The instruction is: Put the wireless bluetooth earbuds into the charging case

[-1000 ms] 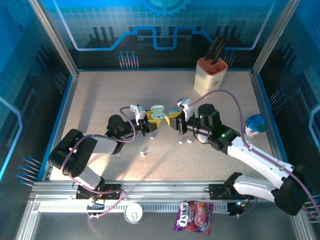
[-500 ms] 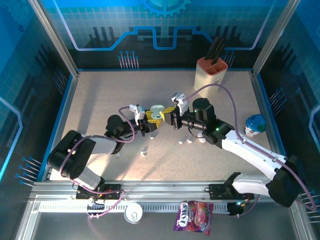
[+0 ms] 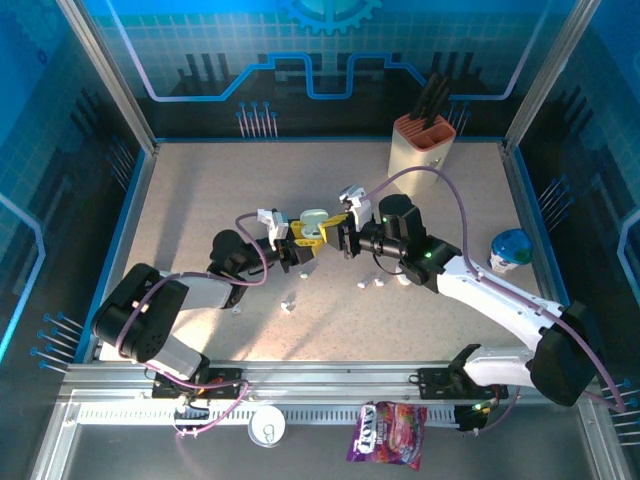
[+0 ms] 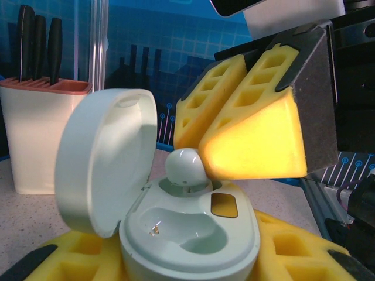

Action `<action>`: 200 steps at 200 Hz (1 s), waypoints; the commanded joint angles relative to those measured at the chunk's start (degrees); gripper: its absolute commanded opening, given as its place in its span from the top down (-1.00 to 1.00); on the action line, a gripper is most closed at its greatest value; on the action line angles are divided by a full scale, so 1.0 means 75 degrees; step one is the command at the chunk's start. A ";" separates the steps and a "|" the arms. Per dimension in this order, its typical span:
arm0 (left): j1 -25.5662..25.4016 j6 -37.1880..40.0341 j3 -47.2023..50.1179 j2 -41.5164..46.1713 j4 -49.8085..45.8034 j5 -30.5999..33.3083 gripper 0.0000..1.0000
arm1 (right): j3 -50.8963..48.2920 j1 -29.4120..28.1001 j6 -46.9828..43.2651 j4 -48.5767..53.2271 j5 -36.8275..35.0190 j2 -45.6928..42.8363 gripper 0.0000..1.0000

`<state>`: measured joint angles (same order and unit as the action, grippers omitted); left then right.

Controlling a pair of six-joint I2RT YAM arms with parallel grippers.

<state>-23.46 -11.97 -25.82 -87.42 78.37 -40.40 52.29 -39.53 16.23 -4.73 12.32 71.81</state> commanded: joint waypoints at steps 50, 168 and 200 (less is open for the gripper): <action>0.0059 0.0117 0.0091 0.0146 0.0263 -0.0101 0.55 | 0.0153 0.0225 0.0241 -0.0017 0.0136 -0.0330 0.15; 0.0140 0.0532 0.0445 0.0736 0.0256 0.0453 0.55 | -0.1741 0.1505 0.4865 -0.0402 -0.0876 -0.0166 -0.05; 0.0221 0.0645 0.0425 0.0827 0.0262 0.0546 0.56 | -0.1903 0.0961 0.5997 -0.0604 -0.1001 0.0821 -0.03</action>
<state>-22.74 -9.06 -23.09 -82.67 78.39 -37.76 38.63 -29.15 50.63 -8.62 6.17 73.89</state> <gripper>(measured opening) 0.372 0.518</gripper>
